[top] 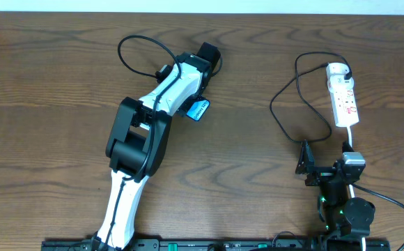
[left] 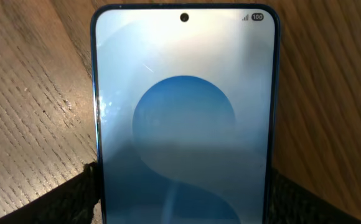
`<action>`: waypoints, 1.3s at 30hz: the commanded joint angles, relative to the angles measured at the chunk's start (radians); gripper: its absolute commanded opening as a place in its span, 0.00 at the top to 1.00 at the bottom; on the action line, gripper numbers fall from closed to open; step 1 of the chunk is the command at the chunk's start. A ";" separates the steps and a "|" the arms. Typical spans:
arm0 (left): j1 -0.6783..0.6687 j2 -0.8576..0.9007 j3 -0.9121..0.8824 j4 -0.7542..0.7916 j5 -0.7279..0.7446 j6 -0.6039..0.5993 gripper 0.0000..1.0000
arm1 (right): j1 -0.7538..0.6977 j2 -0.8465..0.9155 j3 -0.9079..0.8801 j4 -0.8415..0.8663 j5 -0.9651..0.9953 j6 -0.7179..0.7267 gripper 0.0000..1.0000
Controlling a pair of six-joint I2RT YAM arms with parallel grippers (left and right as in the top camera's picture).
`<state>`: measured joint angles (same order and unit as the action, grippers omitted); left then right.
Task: Plug charger to phone and switch on socket
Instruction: 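Close the left gripper on the phone's bottom edge, then lift the phone with the left gripper and tilt it upright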
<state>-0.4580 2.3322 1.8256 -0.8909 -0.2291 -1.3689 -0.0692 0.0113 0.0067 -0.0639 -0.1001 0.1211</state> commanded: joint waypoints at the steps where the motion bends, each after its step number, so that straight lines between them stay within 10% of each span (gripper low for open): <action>1: -0.002 0.020 -0.005 -0.006 0.064 -0.027 0.19 | -0.001 -0.005 -0.001 -0.004 -0.003 -0.006 0.01; 15: 0.060 -0.082 0.010 -0.051 0.169 0.309 0.21 | -0.001 -0.005 -0.001 -0.003 -0.003 -0.006 0.01; 39: 0.149 -0.143 0.009 -0.208 1.317 0.644 0.25 | -0.001 -0.005 -0.001 -0.004 -0.003 -0.006 0.01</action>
<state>-0.3149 2.2177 1.8282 -1.0946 0.8871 -0.7586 -0.0692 0.0109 0.0071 -0.0639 -0.1001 0.1211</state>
